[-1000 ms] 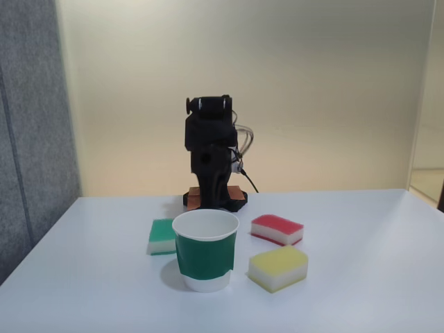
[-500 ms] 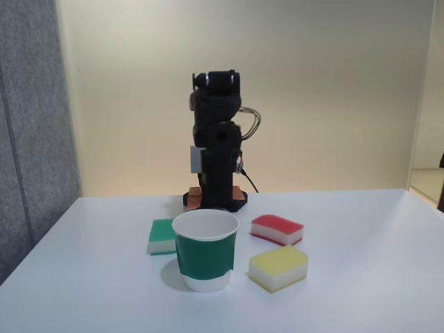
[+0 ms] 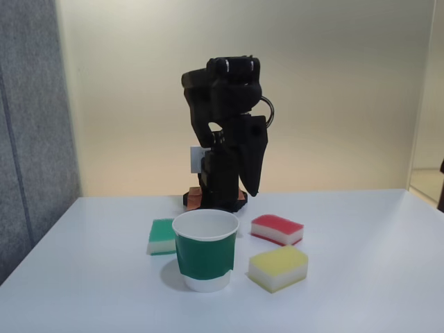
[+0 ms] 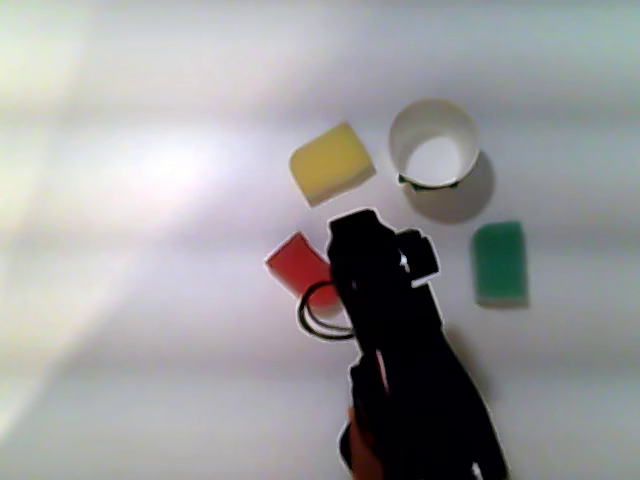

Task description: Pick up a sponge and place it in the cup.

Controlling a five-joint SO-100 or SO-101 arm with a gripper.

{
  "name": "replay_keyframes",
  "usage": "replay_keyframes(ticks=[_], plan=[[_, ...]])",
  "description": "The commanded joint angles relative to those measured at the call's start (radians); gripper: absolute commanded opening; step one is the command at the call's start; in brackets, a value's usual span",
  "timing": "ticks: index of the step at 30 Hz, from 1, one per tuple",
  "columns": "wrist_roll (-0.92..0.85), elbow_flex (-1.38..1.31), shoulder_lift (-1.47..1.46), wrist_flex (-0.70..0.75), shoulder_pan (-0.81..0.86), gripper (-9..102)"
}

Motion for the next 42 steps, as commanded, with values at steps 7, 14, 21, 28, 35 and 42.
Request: replay_keyframes(ticks=[7, 14, 21, 28, 35, 42], plan=[[-0.265, -0.167, -0.199, 0.017, -0.071, 0], [-0.756, -0.242, -0.295, 0.066, -0.055, 0], [-1.18, -0.304, -0.364, 0.097, -0.086, 0], [-1.31, -0.359, -0.471, 0.055, -0.21, 0], [-1.351, -0.302, -0.463, -0.067, -0.272, 0], [-1.364, -0.229, -0.425, -0.086, -0.322, 14]])
